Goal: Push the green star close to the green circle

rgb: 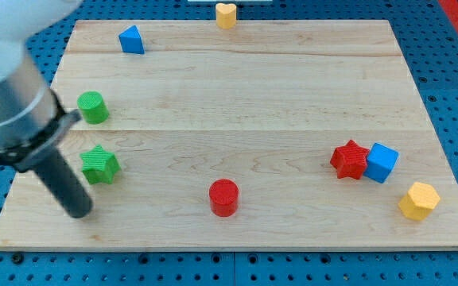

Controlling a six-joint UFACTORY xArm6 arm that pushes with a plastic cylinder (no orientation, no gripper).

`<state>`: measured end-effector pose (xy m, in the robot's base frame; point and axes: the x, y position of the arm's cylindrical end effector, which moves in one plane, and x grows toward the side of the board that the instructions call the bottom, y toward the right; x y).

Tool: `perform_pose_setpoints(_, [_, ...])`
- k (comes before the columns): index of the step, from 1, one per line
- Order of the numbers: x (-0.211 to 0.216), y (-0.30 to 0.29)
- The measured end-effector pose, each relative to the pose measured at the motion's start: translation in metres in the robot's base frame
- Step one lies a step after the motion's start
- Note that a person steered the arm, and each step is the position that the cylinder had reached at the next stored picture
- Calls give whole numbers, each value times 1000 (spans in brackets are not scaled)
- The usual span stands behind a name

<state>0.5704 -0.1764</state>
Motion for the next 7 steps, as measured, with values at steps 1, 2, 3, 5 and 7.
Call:
perform_pose_setpoints(1, [-30, -5])
perform_pose_setpoints(2, [-75, -14])
perform_pose_setpoints(3, [-90, -47])
perform_pose_setpoints(5, [-55, -49])
perform_pose_setpoints(7, [-102, -32])
